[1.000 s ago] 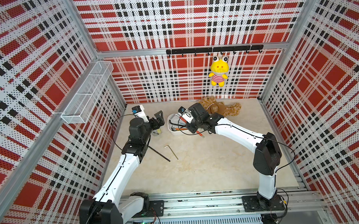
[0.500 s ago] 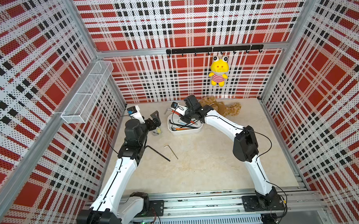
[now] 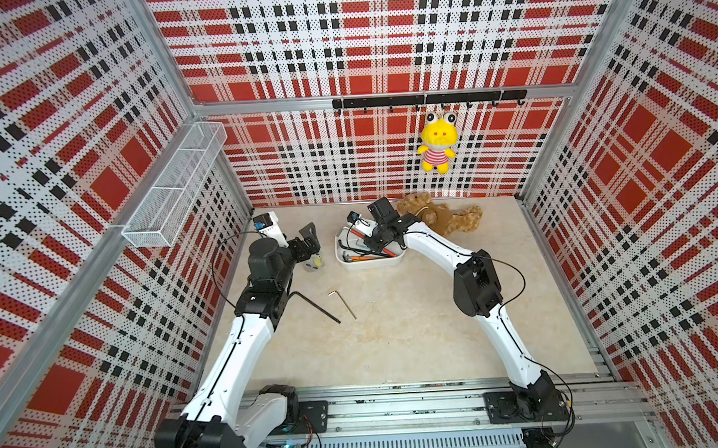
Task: Put the hex key on the desktop into the storage box
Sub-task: Place the Allen key in the storage box.
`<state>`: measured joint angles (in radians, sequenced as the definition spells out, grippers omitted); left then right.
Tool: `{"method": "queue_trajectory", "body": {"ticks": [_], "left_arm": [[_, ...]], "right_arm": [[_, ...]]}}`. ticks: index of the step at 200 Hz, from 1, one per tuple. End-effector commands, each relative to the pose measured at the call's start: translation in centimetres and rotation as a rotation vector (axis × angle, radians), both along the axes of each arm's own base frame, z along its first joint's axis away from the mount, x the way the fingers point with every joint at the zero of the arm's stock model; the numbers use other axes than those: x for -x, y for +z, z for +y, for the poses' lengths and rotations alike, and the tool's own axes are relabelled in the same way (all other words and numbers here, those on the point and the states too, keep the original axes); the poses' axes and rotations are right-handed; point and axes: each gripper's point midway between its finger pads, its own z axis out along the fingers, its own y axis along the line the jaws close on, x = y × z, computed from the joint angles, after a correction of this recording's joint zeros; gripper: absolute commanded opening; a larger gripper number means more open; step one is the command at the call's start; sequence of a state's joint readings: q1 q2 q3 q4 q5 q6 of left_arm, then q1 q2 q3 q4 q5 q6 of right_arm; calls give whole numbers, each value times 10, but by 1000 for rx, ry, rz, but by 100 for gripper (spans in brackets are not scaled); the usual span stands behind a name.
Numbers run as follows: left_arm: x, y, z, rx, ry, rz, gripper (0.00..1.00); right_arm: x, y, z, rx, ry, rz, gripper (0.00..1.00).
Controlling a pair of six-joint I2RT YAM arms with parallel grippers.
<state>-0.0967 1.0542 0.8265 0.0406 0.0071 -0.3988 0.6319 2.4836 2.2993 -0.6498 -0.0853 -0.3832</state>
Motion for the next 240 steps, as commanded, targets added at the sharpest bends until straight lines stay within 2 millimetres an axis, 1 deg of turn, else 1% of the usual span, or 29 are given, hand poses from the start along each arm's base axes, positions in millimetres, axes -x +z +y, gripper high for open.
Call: {"method": "queue_trajectory", "body": {"ticks": [1,37,109,124,133,142,150,161,182,204,214,223,239,240], "left_arm": [[-2,4,2,-11,-4,-10,99],[-2,4,2,-11,-3,-8,99],[-1,3,1,-6,-9,-8,99],[-1,3,2,-7,-5,-7,99],[-1,2,2,-7,-4,-6,99],[-1,3,2,-7,-4,-7,99],[-1,3,2,-7,-3,-7,99],[-1,2,2,-7,-5,-6,99],[-1,1,3,-6,-3,-4,99],[0,1,1,-4,-6,-2,99],[-1,1,3,-5,-2,-4,99],[-1,0,3,-3,-2,-3,99],[-1,-1,2,-1,-3,-2,99],[-1,-1,2,-1,-4,-2,99]], "right_arm": [[-7,0,-3,-18,-35,9,0],[-4,-24,-11,-5,-66,73,0],[-7,-43,-14,8,-103,99,0],[-7,-45,-14,7,-109,106,10],[-6,-44,-13,0,-107,110,19],[-6,-40,-12,-11,-110,107,28],[-7,-35,-11,-24,-111,102,33],[-9,-27,-11,-40,-117,87,39],[-11,-6,-10,-72,-124,52,47],[-11,17,-11,-94,-134,26,51],[-8,29,-11,-114,-138,24,52],[-4,40,-11,-142,-140,31,52],[10,62,-7,-203,-140,57,54],[12,61,-7,-203,-139,62,54]]}}
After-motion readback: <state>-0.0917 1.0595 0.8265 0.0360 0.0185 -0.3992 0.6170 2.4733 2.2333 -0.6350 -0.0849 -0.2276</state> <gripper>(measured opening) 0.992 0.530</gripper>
